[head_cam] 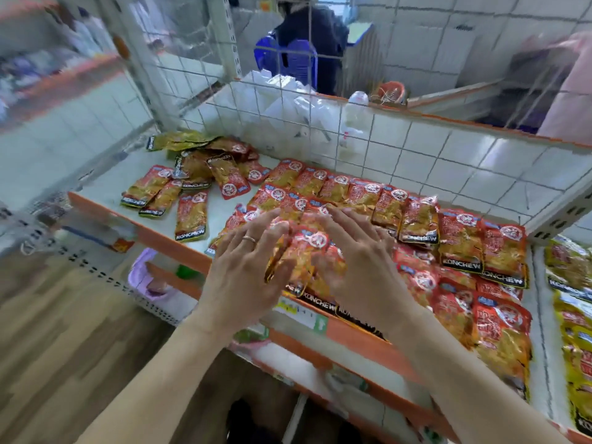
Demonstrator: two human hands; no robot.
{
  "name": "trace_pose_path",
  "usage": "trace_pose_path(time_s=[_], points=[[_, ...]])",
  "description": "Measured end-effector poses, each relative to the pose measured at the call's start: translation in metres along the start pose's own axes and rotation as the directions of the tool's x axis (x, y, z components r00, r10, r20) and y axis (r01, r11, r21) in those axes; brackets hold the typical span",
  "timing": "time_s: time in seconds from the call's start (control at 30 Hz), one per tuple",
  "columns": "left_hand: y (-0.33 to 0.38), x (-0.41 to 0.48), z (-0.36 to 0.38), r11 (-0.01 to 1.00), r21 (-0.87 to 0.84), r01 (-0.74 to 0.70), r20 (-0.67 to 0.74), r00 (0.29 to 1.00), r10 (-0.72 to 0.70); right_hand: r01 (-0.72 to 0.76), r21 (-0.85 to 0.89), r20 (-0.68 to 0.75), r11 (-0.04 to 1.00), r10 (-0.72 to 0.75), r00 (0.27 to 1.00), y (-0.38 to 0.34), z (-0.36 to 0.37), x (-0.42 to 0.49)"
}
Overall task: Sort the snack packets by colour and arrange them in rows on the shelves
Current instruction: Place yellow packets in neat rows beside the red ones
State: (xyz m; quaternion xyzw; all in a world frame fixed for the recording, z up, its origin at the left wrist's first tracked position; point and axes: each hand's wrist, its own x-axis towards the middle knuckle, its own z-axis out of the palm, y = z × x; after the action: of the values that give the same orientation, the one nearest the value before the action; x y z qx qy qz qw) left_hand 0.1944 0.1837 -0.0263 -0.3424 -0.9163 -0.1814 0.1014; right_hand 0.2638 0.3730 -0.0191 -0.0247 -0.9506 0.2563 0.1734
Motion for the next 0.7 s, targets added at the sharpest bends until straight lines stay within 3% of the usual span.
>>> trace_pose_path(time_s=[0.2, 0.7], points=[[-0.052, -0.031, -0.022, 0.984, 0.043, 0.171, -0.026, 0.985, -0.170, 0.095, -0.004, 0.060, 0.995, -0.094, 0.994, -0.045, 0.040, 0.018], [-0.243, -0.062, -0.088, 0.975, -0.105, 0.194, -0.034, 0.979, -0.199, 0.004, -0.021, 0.109, 1.000, -0.001, 0.994, -0.185, 0.143, 0.084]])
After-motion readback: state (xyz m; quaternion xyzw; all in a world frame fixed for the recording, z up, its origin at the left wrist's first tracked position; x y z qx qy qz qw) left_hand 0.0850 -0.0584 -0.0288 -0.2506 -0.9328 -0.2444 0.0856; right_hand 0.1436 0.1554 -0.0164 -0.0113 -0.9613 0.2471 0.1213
